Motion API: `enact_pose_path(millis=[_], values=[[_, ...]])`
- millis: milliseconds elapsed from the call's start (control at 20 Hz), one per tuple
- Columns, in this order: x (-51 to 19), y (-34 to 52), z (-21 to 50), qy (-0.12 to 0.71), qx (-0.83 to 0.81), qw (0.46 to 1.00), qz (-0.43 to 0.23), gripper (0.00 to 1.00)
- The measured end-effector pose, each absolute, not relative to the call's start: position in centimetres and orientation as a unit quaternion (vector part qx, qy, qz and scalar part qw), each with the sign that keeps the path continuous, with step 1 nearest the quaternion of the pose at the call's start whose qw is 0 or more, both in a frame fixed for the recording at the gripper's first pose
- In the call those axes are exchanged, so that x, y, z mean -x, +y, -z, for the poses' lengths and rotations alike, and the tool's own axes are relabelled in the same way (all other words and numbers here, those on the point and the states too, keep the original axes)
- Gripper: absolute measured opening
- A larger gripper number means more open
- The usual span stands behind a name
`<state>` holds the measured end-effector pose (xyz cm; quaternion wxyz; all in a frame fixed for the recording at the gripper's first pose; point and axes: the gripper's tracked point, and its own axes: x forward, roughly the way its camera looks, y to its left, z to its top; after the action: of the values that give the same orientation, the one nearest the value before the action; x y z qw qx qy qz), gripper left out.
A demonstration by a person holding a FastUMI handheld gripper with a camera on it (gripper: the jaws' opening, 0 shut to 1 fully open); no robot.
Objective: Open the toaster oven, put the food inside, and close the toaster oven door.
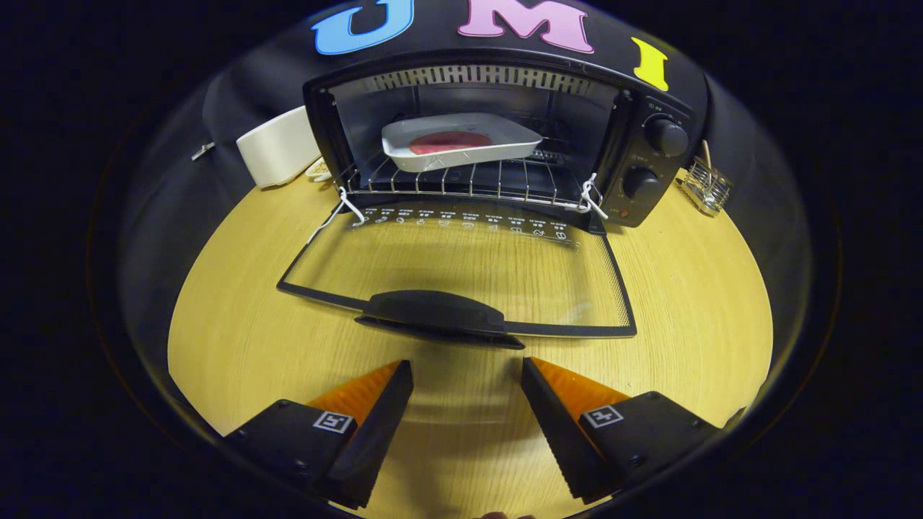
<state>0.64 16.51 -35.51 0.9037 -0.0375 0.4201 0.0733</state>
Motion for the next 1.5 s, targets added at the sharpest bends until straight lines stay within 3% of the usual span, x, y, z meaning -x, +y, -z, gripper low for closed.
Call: enact_pose_path(millis=[450, 800, 1500], values=[[-2.2, 16.5, 35.0, 0.415, 0.027, 0.907, -0.066, 0.99], [-1.9, 16.7, 30.2, 0.365, 0.028, 0.925, -0.102, 0.99], [-5.1, 14.7, 9.7, 0.119, 0.031, 0.987, -0.105, 0.98]])
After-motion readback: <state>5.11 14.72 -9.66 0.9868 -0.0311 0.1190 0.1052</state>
